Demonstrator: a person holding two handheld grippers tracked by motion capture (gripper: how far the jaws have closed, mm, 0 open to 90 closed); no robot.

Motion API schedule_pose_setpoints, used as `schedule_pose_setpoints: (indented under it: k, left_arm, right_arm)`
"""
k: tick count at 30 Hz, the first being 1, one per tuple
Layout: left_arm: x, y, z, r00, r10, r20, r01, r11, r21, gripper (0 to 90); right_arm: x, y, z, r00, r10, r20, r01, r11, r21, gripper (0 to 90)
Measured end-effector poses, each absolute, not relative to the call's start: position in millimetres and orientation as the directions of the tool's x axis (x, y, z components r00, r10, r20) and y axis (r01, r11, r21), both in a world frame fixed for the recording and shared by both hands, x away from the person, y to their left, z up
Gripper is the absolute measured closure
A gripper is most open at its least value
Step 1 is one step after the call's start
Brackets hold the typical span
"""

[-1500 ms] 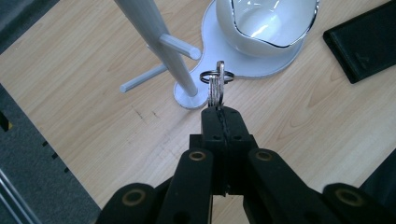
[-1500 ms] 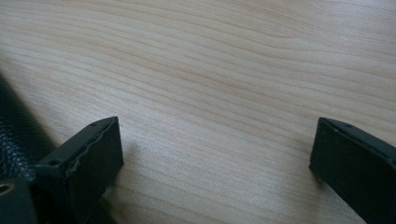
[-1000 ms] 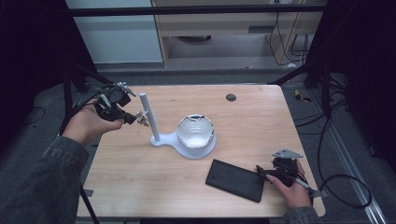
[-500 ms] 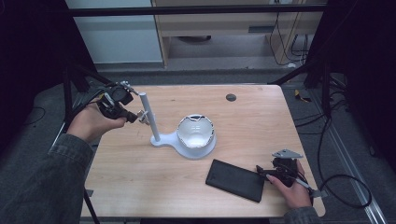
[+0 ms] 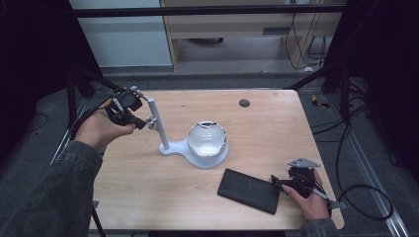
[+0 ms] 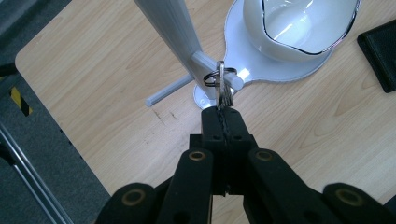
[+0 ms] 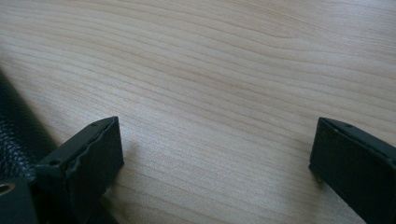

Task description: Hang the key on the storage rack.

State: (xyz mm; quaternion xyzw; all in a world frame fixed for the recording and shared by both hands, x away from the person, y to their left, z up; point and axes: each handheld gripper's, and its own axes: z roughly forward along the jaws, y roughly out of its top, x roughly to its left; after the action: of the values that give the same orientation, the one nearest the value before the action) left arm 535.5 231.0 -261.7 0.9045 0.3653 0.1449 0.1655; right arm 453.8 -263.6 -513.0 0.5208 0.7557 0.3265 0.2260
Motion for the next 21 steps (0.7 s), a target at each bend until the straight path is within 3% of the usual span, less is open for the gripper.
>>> schedule_pose_setpoints:
  k: [14,21]
  left_arm:
    - [533,235,-267,0.688,0.711,0.144,0.599,-0.668,0.441,89.4]
    - [515,239,-264,0.694,0.694,0.190,0.526,-0.669,0.525,74.2]
  right_arm:
    - [454,-263,-513,-0.353,0.935,0.001,0.642,0.242,0.727,2.8]
    - [454,-263,-513,-0.353,0.935,0.001,0.642,0.242,0.727,2.8]
